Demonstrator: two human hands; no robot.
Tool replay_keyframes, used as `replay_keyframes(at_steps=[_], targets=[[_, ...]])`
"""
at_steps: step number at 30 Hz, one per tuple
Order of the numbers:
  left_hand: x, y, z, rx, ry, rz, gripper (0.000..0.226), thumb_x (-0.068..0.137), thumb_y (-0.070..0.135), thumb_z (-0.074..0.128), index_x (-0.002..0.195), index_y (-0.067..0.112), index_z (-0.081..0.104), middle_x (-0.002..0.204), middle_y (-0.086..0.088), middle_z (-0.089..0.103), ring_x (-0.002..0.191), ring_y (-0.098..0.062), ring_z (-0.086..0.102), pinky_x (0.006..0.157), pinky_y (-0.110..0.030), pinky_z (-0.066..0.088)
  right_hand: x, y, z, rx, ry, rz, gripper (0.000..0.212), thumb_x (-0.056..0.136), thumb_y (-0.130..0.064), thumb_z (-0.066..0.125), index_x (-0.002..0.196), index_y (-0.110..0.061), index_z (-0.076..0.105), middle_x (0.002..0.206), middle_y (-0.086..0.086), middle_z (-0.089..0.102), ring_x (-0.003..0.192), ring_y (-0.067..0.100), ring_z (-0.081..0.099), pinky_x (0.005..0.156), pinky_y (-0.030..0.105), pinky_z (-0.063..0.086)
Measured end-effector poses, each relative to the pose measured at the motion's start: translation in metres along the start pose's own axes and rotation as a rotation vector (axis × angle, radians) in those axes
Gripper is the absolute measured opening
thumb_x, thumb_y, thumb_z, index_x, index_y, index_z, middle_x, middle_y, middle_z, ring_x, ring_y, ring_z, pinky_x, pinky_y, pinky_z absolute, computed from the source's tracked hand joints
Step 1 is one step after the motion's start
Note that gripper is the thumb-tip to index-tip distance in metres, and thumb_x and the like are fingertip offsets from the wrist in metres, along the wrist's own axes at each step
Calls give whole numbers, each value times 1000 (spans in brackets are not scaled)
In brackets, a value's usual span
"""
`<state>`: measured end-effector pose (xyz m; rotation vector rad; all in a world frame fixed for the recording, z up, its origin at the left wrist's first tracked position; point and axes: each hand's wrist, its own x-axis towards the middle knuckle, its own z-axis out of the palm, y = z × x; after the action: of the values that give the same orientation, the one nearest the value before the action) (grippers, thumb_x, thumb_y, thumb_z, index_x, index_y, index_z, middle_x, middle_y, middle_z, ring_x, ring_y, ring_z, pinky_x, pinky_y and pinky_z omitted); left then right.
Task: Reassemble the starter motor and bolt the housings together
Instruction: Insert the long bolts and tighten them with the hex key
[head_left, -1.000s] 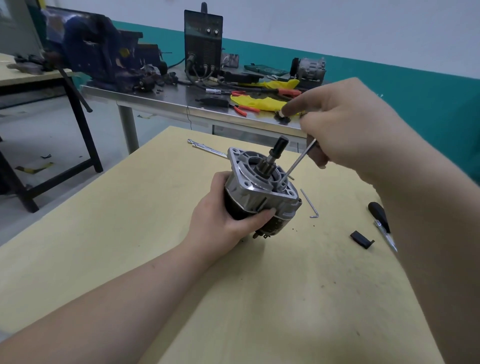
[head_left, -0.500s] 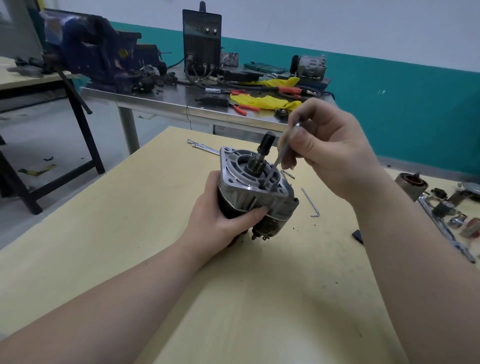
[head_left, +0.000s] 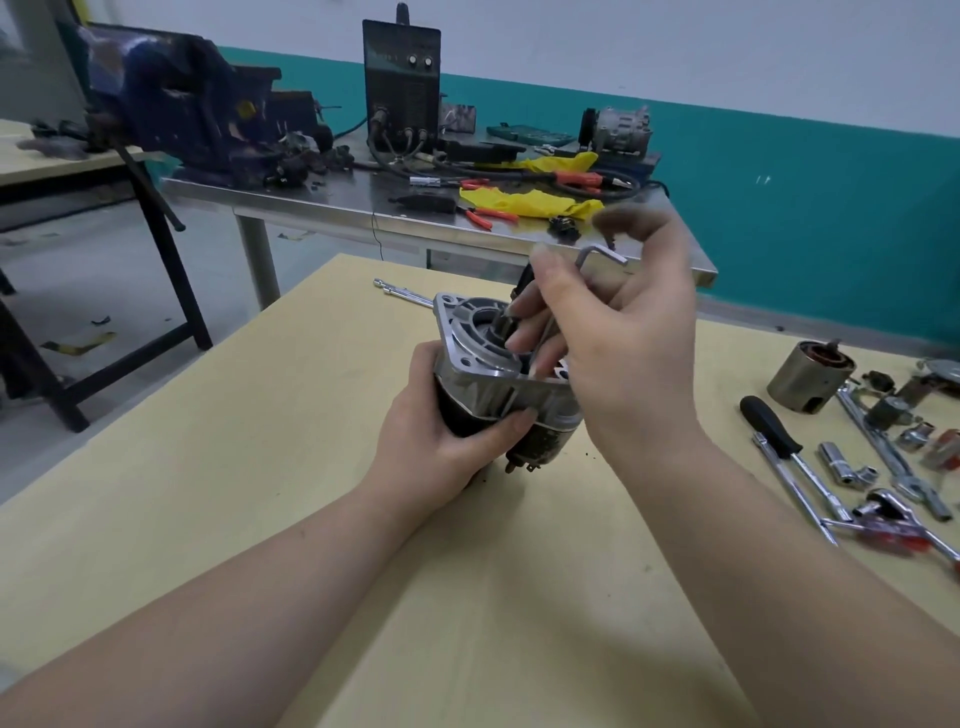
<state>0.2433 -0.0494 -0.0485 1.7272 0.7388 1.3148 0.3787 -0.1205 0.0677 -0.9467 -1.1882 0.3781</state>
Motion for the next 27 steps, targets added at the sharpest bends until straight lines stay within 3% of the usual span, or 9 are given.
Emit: replay_keyframes(at_steps=[5,10,12,14,17,20,22,24,27], targets=[[1,0,1,54,1,-12,68,71,64,90,124,52,49,123,26,73,113,1,71,89,-38,59,-1,10,-2,-211,-89,-199,36,110,-16,53,146,-12,56,77,4,71,57,23,67,53,29,52],[0,1,2,69,3,-18,68,71,67,88,124,54,46,121,29,72,111,2,70,86,-39,60,5,8,11,-593,97,-542,31,110,-6,49,135,3,64,81,3,70,61,16,64,59,34,55],[1,-1,2,59,-4,-17,70,71,65,88,126,51,47,123,27,73,113,-2,71,91,-48,61,6,1,7,-650,57,-525,26,109,-7,53,128,2,69,83,0,70,64,15,64,61,33,55],[2,-3,0,51,-14,-7,70,72,63,89,126,50,48,125,25,73,116,-4,70,95,-51,60,12,-12,-10,-697,-161,-499,26,108,-20,55,123,-6,72,86,-4,72,70,16,67,63,40,55],[4,-5,-2,49,-26,1,70,72,68,89,126,54,47,127,26,72,118,-1,69,93,-43,59,34,-39,-41,-826,-538,-414,44,106,-45,44,132,-20,69,100,-14,74,92,11,71,74,44,57],[5,-6,-2,18,-30,10,75,71,77,87,130,50,49,130,23,72,121,-3,69,93,-38,57,50,-50,-52,-800,-728,-272,47,109,-43,38,140,-22,67,120,-24,68,114,3,65,90,36,55],[5,-7,-2,-4,-36,9,77,70,78,87,131,49,50,130,20,73,122,-7,70,97,-44,59,54,-50,-52,-684,-777,-136,43,108,-43,43,137,-25,69,109,-19,71,101,5,67,81,22,51],[5,-7,-3,-10,-35,15,77,70,79,86,131,49,50,131,20,73,122,-6,70,97,-45,59,59,-52,-52,-539,-814,-18,36,105,-43,51,129,-27,72,101,0,74,85,15,66,68,15,48],[4,-6,-2,-16,-34,19,78,70,78,86,132,48,50,132,21,72,123,-6,69,99,-44,58,68,-57,-51,-485,-860,-12,31,97,-43,59,111,-22,78,92,9,74,77,18,65,64,13,48]])
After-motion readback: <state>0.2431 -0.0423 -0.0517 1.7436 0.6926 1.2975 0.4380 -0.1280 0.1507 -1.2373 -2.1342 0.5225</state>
